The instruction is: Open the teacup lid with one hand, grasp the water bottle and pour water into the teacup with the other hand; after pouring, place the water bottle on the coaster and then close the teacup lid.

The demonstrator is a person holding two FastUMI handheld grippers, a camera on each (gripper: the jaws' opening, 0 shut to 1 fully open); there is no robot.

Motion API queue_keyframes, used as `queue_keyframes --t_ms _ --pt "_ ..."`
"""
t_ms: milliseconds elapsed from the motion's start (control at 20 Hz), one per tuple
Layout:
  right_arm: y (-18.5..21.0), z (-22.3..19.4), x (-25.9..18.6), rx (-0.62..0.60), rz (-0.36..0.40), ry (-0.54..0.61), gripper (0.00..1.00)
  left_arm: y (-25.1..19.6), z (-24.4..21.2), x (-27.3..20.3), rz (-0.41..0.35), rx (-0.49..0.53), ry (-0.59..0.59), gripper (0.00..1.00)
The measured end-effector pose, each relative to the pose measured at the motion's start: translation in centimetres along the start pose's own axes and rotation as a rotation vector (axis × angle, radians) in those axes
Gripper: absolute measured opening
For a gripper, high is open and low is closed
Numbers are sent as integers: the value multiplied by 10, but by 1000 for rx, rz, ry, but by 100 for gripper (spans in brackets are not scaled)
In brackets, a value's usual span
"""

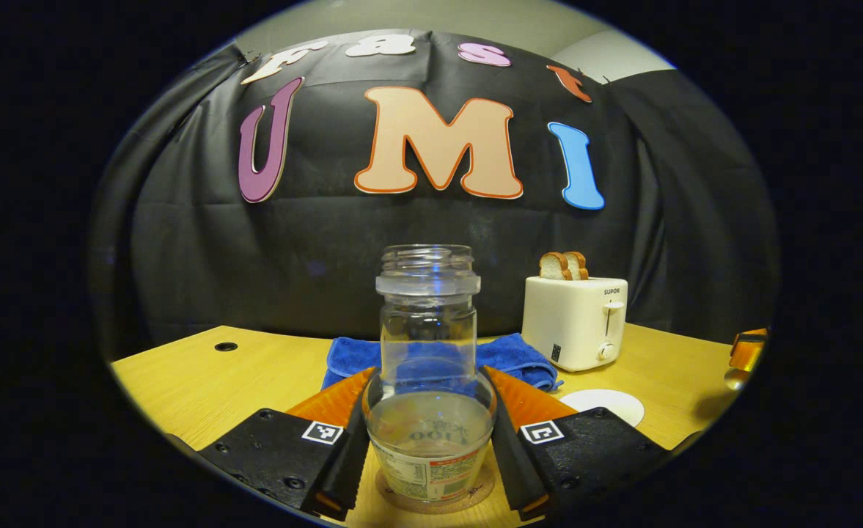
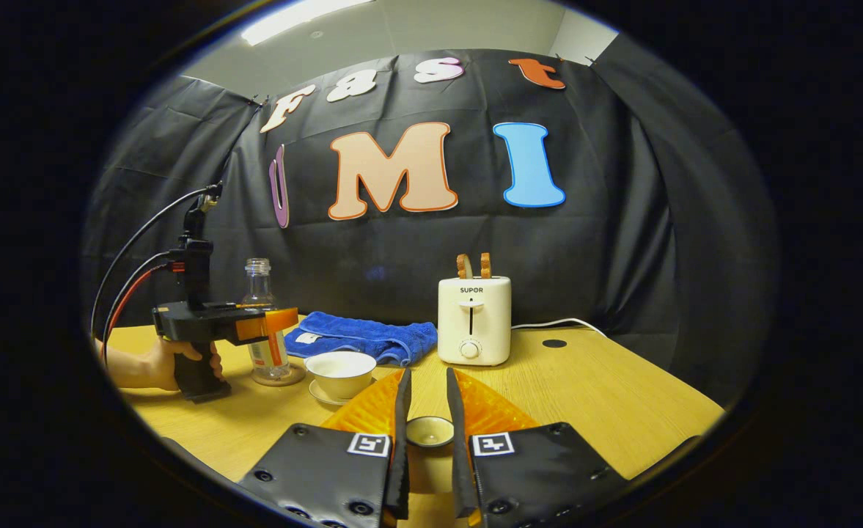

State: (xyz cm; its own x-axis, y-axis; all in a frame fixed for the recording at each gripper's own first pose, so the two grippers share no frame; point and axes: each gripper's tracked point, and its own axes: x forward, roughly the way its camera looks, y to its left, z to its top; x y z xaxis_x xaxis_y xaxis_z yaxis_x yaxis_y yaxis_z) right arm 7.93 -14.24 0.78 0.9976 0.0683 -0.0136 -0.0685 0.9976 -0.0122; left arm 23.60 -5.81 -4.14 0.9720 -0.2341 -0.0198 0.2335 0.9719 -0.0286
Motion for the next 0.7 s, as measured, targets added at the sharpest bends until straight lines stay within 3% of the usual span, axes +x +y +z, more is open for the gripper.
queue_keyframes --t_ms 500,650,700 --pt "0 0 0 0 -2 -2 27 0 2 0 8 27 -38 73" --pt "0 0 -1 0 -2 -2 27 -5 -4 0 -21 22 -19 75" --pt "0 0 -1 0 -3 -1 27 -3 -3 -1 -7 25 -17 81"
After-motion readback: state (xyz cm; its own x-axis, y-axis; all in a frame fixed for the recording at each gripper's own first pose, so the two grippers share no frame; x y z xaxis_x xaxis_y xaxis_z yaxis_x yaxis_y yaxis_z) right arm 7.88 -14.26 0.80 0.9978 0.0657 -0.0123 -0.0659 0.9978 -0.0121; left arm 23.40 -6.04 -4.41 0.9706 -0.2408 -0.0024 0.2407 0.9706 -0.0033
